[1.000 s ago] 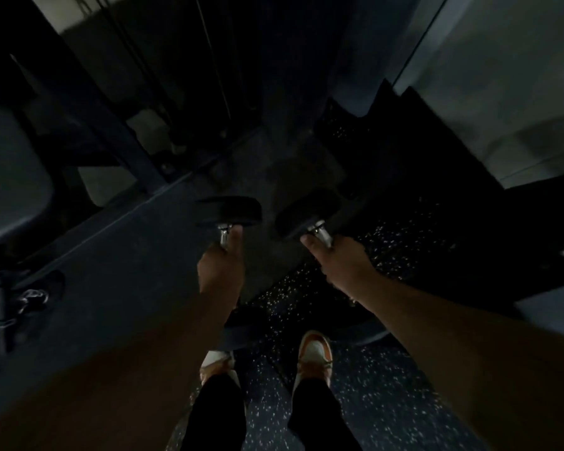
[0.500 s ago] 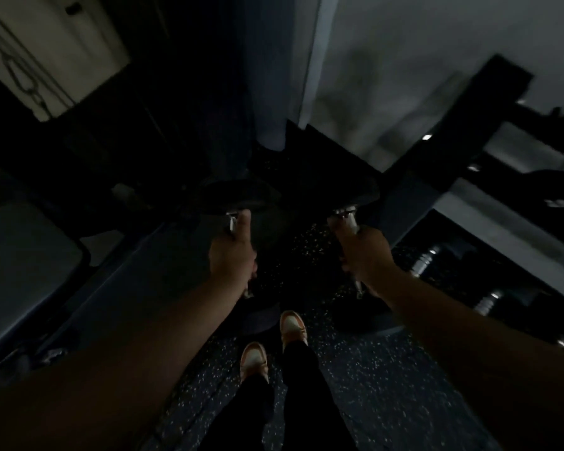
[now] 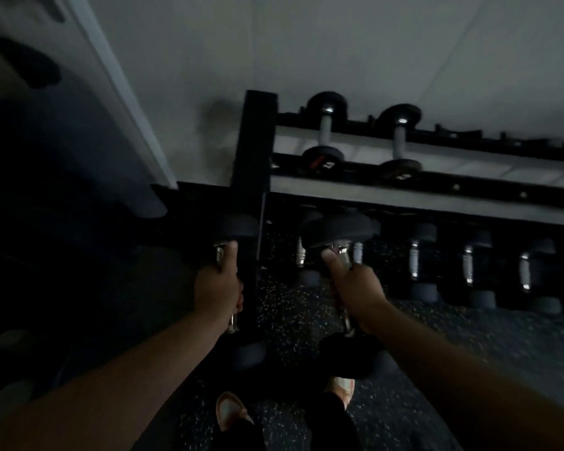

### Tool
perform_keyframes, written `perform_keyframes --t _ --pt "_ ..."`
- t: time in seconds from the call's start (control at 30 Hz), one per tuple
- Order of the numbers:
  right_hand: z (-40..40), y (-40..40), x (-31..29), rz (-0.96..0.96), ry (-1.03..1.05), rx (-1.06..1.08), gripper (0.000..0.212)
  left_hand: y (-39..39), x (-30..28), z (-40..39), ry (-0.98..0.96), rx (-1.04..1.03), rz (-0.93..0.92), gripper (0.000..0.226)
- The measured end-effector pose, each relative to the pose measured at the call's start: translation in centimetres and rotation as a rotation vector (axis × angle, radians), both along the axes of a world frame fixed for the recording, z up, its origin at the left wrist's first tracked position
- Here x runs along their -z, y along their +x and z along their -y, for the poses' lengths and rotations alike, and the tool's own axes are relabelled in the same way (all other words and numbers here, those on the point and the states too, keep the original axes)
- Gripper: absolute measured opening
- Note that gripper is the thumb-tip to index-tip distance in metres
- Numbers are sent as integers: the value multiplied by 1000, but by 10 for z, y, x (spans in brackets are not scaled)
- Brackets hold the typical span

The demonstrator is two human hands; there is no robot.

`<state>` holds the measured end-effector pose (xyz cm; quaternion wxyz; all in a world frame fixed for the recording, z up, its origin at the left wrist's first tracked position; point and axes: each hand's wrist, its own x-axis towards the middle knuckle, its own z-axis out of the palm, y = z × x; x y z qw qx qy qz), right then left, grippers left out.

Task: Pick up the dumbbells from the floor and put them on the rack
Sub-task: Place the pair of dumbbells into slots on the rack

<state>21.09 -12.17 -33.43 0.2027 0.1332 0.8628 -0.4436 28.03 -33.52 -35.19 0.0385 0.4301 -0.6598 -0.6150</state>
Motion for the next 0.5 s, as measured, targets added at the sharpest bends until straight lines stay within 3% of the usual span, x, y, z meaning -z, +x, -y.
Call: perform_keyframes --t 0.27,0.5 --pt "-157 -44 -23 -10 -6 101 74 -70 -12 -163 12 184 1 68" --pt "-264 -106 -33 -29 -93 118 66 -150 -26 -280 102 205 -29 66"
